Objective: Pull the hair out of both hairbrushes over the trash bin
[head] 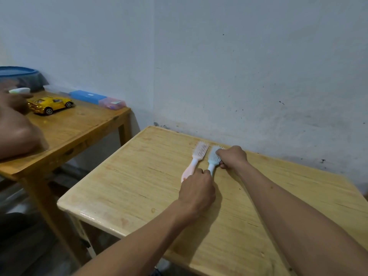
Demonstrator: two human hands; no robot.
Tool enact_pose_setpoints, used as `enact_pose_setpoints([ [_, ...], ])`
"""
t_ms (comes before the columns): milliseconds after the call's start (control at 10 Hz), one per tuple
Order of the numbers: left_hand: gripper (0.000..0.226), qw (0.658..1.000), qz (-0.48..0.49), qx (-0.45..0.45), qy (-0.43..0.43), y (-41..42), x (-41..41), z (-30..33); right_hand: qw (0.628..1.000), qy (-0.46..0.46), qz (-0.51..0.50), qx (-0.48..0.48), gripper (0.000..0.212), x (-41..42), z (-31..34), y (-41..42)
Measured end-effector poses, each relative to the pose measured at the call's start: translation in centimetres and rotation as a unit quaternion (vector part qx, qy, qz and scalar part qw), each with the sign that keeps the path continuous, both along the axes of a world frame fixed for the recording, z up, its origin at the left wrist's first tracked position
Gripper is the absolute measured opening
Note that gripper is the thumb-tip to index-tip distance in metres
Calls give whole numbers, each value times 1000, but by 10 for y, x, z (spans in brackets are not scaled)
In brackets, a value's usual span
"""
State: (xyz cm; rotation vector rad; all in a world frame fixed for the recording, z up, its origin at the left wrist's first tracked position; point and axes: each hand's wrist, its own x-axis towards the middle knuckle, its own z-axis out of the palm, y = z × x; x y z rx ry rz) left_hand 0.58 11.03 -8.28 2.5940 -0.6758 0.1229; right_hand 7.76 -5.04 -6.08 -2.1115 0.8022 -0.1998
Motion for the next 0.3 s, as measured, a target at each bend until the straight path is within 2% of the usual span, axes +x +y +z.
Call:
enact_pose_setpoints([
  [100, 23, 1000, -5, -17, -5, 1, 1, 1, 1000, 9, 8, -13, 32, -3, 3, 2],
  [200, 37, 998, -16, -39, -46, 13, -5, 2, 999, 22, 26, -25, 36, -10, 3, -2],
  [300, 43, 981, -23, -160, -107, 45, -21, -1, 999, 13, 43, -24, 44, -36, -1, -15],
])
